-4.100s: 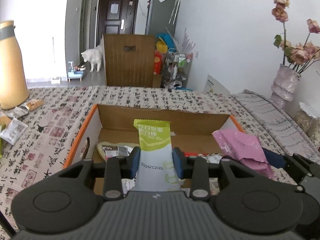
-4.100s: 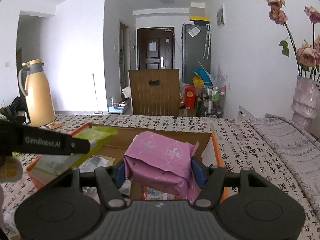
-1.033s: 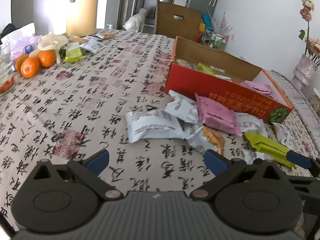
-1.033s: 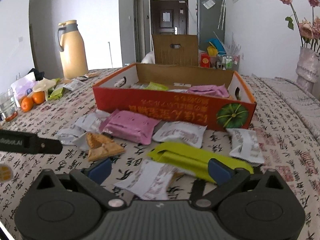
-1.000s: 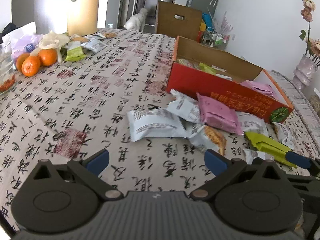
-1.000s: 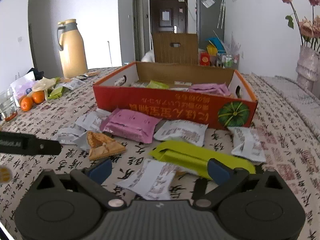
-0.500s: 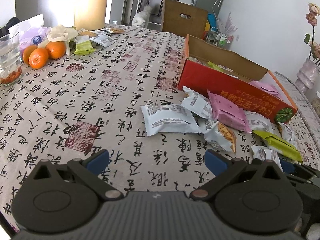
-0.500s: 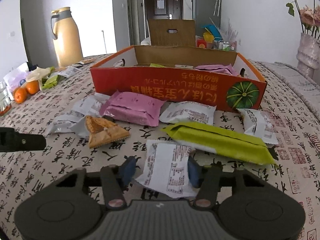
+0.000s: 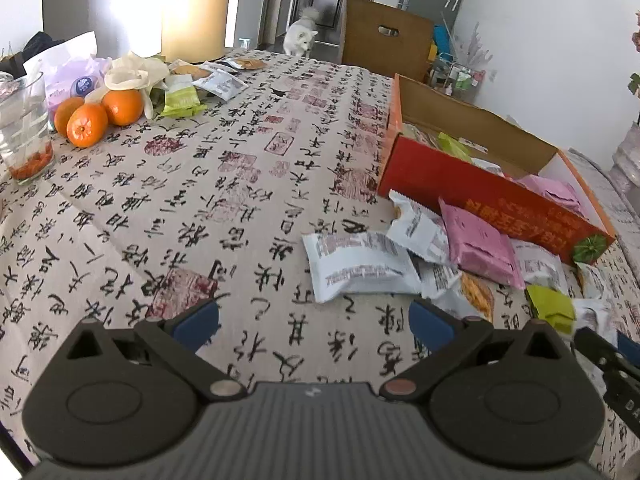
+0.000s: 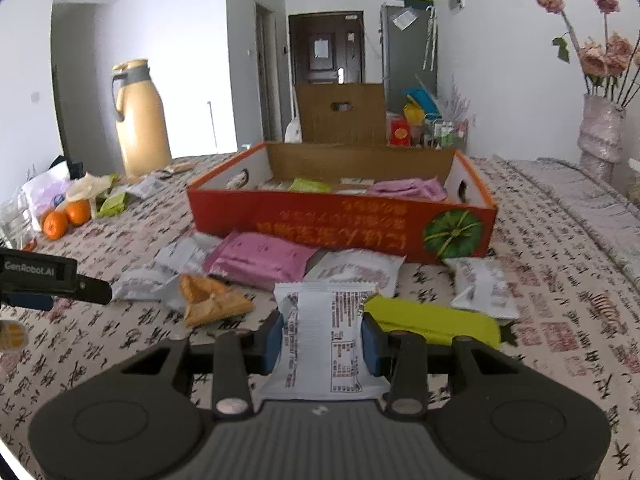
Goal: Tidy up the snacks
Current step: 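Grasp a white snack packet with the right tool, then grasp another white snack packet with the left tool, then lift both held white packets and carry them over the box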
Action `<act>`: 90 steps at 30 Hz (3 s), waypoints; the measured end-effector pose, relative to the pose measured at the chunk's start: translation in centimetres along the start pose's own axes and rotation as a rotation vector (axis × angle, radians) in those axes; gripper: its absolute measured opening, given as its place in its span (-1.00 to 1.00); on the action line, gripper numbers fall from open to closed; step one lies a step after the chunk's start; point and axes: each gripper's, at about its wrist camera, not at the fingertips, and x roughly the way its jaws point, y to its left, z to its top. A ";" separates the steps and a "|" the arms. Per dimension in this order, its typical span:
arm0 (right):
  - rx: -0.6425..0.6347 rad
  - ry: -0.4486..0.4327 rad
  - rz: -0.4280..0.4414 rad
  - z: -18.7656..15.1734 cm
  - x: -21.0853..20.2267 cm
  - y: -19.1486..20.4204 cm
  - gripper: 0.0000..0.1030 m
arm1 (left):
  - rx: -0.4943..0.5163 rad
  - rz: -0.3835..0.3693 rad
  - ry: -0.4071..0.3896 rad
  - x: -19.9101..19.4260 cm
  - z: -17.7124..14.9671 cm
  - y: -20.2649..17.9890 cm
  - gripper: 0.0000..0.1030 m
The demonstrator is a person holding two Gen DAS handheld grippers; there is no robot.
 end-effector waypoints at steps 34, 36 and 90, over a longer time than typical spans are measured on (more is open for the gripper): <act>0.135 -0.019 -0.071 -0.1 2.3 -6.7 -0.23 | -0.015 0.163 0.089 6.4 2.8 -5.4 0.63; 0.137 -0.020 -0.068 -0.2 2.2 -6.7 -0.23 | -0.016 0.155 0.082 6.2 2.9 -5.2 0.51; -0.040 -0.133 0.048 6.7 2.7 -4.6 -0.23 | -0.141 0.037 -0.114 -2.1 5.6 -5.8 0.02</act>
